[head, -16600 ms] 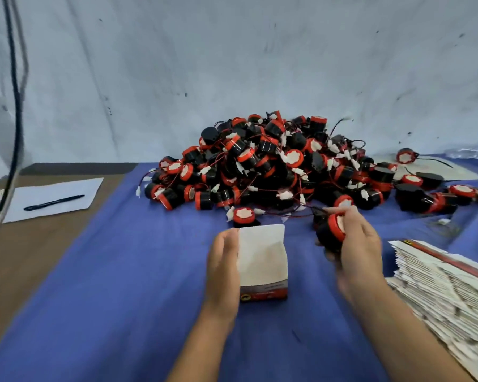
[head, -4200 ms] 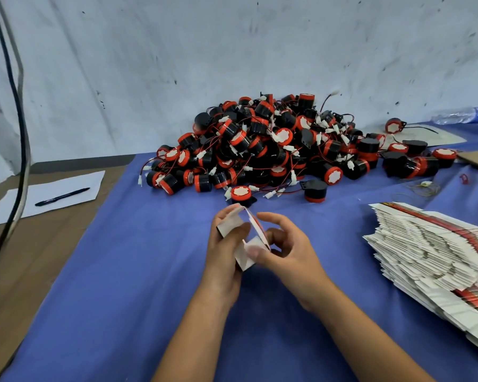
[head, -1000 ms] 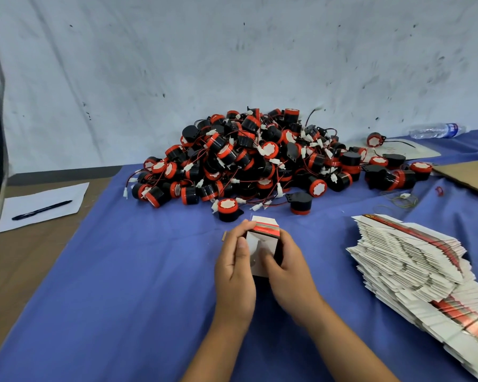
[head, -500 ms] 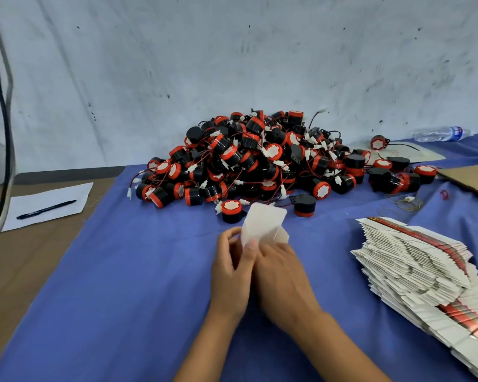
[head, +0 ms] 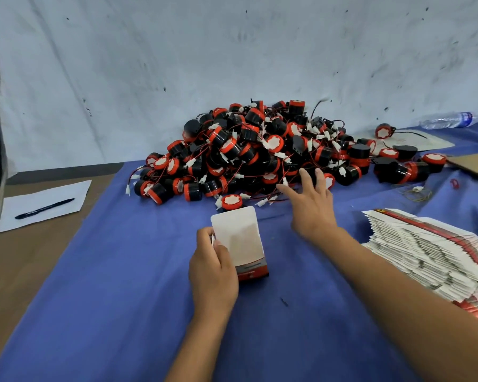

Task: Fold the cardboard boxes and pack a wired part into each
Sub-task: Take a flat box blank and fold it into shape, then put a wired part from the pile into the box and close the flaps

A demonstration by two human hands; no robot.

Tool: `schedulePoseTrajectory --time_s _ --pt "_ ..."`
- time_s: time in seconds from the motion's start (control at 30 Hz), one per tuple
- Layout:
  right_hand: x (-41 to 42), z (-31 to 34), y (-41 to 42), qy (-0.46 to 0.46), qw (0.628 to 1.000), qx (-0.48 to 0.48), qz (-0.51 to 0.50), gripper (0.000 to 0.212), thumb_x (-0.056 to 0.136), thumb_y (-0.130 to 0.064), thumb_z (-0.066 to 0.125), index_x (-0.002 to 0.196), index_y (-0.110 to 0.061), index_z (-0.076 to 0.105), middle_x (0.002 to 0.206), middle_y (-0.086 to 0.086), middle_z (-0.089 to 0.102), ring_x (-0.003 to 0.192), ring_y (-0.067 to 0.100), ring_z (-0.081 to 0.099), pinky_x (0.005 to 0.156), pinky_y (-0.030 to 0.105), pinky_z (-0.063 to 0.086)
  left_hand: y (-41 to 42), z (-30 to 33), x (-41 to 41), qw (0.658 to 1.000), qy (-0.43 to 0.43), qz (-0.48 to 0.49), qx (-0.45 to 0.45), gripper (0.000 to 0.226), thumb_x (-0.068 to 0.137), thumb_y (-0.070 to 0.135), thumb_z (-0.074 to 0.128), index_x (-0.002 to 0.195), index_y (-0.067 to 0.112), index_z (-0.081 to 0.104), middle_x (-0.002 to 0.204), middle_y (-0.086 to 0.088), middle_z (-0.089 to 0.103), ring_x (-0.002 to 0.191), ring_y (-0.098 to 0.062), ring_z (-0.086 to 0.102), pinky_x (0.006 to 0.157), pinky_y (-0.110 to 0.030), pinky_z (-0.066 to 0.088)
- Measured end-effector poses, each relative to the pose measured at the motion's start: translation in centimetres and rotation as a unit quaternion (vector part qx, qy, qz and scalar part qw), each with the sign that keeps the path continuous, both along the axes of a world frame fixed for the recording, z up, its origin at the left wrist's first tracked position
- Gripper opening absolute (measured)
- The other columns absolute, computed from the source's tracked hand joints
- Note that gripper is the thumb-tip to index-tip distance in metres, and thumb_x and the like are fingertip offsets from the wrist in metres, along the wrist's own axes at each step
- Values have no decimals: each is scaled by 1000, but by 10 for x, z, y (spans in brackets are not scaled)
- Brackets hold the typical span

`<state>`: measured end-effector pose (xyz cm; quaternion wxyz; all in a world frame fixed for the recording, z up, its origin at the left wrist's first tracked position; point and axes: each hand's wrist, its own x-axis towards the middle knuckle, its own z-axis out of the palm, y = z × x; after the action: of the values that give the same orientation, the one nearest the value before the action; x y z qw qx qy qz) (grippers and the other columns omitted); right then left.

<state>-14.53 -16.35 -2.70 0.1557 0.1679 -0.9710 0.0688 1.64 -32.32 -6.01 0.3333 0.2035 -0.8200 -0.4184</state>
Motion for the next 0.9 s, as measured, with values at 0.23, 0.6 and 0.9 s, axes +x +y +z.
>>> schedulePoseTrajectory --time_s 0.23,0.6,0.9 --pt "-21 2 2 -72 996 53 -22 39 99 -11 56 135 -25 59 132 10 47 122 37 43 73 42 44 -2 0 -1 1000 -6 18 -9 12 104 9 41 108 18 47 95 -1 62 84 -26 57 60 -38 38" --pt "95 -18 -29 -212 690 -691 -40 29 108 -30 49 83 -14 52 78 3 51 75 12 43 68 31 37 -4 1 4 998 -16 55 2 15 99 4 41 111 12 46 105 -11 62 92 -31 53 68 -39 35" --pt "141 26 -66 -148 711 -682 80 22 92 -23 74 74 -16 64 77 -1 72 79 16 73 68 40 61 5 4 1 999 -31 -12 32 25 89 -5 45 103 14 54 94 -11 68 88 -35 61 68 -39 51"
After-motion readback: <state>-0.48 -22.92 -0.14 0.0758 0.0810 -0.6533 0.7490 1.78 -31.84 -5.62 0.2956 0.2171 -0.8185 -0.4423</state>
